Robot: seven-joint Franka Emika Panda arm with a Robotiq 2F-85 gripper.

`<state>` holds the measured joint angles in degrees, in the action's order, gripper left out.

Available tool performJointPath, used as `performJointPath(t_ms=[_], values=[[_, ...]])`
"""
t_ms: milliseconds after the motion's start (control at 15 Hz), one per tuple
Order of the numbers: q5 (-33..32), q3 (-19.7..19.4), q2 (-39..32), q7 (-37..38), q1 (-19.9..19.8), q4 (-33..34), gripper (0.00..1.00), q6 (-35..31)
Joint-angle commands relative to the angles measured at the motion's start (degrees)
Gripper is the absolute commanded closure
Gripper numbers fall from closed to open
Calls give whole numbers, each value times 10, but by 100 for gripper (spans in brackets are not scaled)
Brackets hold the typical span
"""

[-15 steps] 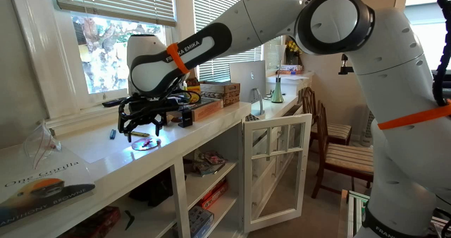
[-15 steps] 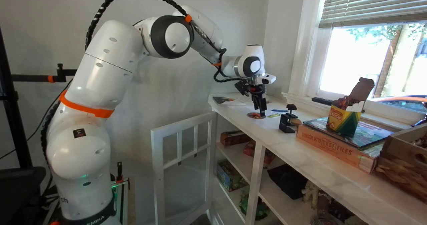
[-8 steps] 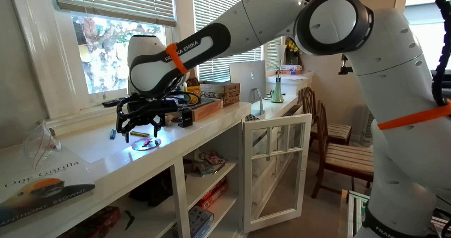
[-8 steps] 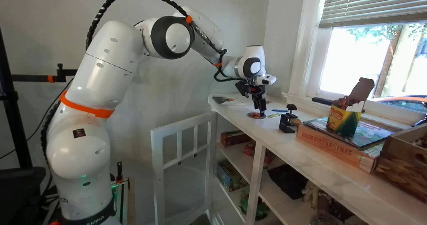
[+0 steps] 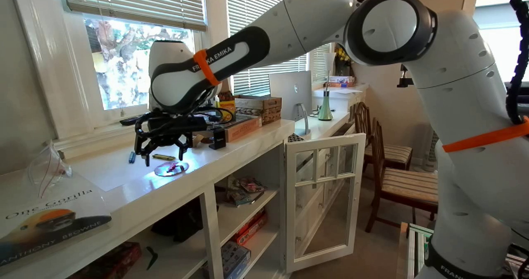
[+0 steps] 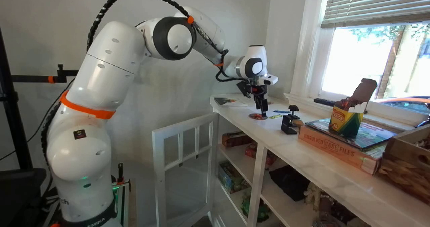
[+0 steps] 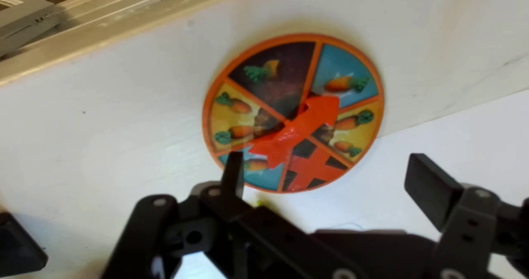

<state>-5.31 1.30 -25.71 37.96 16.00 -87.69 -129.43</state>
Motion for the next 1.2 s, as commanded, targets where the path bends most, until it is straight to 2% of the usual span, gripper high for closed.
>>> performJointPath(t_ms=[0,733,1133], values=[[14,7,-6,-2,-3,9,0,3],[12,13,-10,-22,-1,17,0,39],[5,10,-18,-23,0,18,0,33]])
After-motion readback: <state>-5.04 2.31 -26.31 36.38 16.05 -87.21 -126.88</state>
